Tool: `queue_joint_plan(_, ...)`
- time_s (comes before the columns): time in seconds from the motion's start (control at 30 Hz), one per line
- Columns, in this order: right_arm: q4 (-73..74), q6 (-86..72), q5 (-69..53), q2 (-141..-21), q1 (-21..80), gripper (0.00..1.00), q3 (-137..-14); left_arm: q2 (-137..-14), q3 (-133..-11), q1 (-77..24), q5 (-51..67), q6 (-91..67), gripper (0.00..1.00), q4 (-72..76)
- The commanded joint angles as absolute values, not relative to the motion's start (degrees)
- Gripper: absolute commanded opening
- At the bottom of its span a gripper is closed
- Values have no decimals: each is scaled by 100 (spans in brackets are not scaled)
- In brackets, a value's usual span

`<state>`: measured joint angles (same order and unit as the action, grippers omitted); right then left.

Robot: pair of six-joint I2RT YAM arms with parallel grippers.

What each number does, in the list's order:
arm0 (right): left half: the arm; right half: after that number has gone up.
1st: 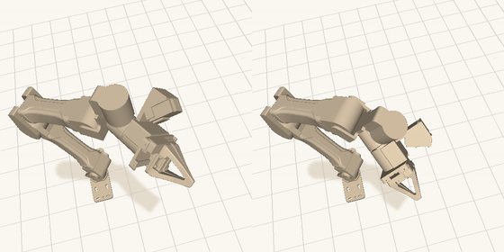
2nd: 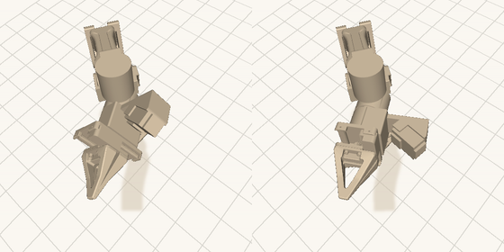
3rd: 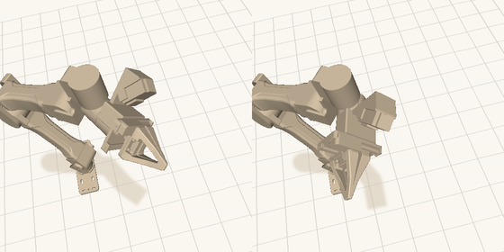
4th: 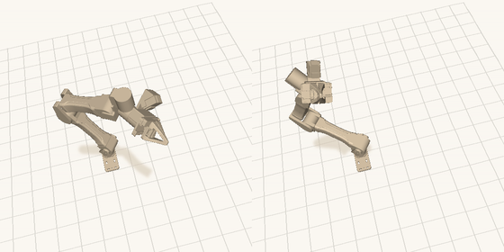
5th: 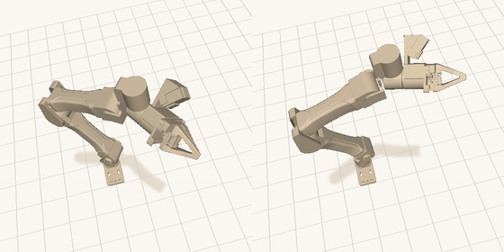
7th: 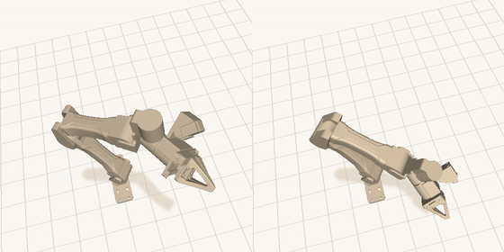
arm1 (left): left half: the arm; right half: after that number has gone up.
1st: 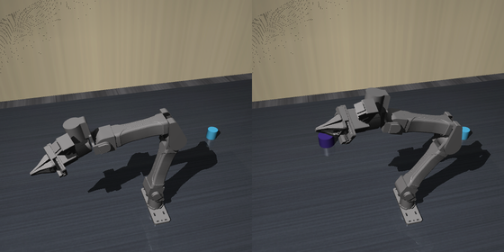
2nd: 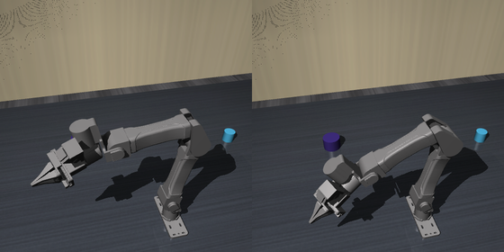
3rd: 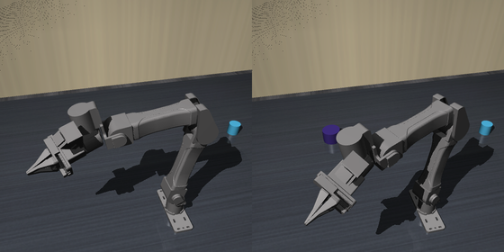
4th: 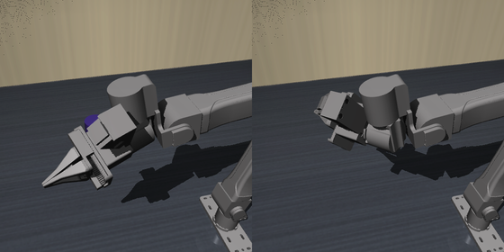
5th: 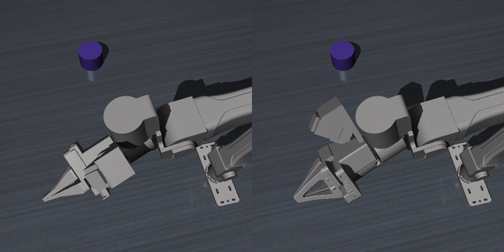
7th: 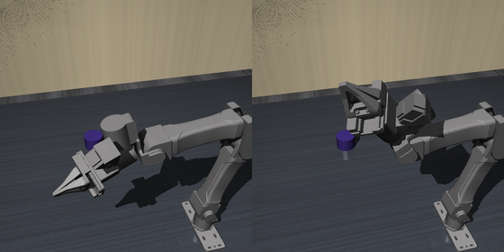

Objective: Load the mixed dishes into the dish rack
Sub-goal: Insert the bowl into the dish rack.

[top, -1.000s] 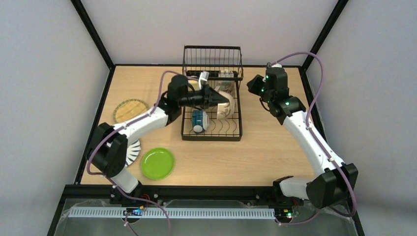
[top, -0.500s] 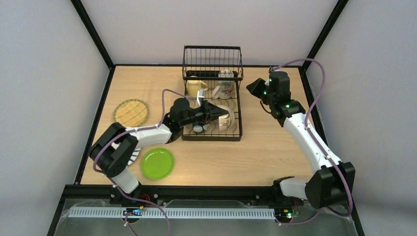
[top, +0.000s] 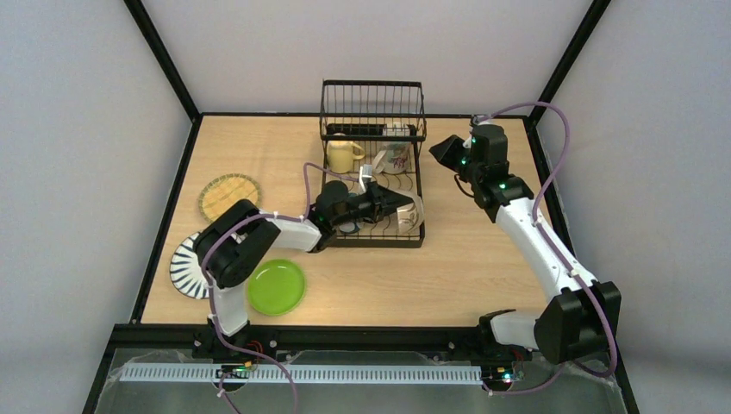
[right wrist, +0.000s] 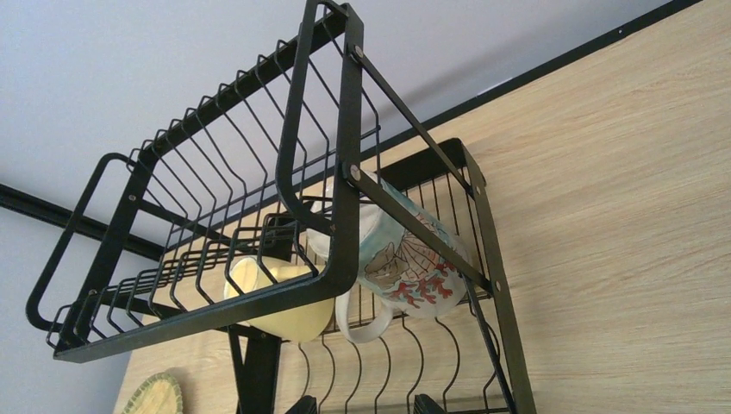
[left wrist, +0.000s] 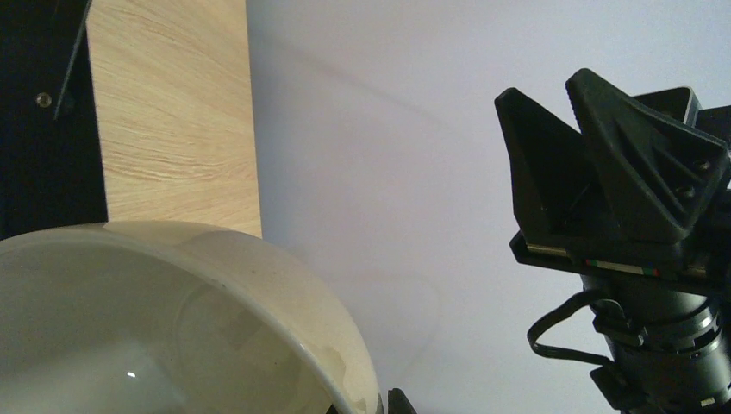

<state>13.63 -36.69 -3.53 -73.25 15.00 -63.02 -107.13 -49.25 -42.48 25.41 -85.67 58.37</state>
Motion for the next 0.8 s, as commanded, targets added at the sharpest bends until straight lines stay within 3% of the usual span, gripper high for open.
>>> queue_joint_plan(0.0, 1141, -3690, -273, -7368, 1468, 62, -6164, -10801, -5392, -4289, 2540, -8436, 2, 6603)
queue_joint_plan(0.77, 657, -3580, -273, -7063, 1407, 62, -5977, -11702, -5985, -4280, 2775, -8203, 2, 6367)
